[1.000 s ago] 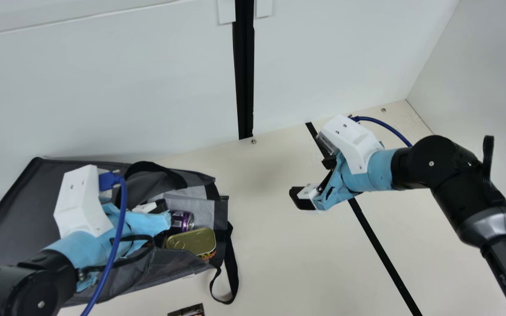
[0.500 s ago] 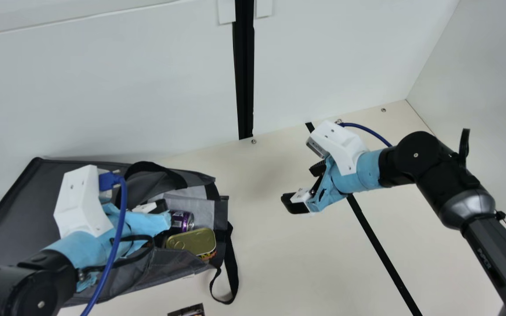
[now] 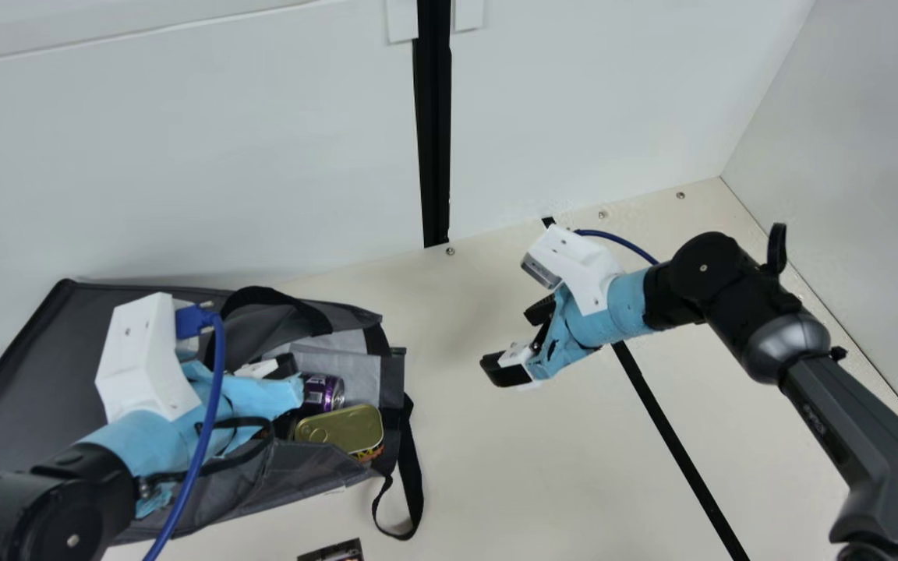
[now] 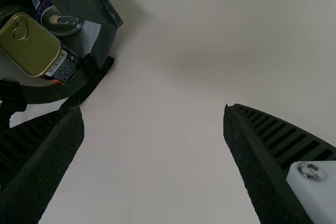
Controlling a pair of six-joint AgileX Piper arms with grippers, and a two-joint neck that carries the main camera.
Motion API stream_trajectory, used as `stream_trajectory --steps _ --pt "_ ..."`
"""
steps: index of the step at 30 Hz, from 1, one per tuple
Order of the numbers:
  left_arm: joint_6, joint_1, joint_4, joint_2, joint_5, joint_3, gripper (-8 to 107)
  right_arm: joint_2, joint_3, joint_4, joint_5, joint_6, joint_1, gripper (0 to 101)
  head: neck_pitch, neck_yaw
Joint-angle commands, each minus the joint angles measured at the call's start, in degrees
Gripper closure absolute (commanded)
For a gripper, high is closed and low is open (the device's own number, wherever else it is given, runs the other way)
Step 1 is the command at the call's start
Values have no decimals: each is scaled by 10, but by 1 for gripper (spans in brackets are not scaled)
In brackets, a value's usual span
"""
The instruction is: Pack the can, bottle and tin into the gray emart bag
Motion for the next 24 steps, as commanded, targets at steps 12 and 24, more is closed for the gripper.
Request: stream_trajectory --steps 12,24 --pt "0 0 0 0 0 0 89 50 -5 33 -32 12 46 10 -13 -1" --pt "0 0 0 0 0 0 89 94 -13 55 -66 25 91 10 -13 -1"
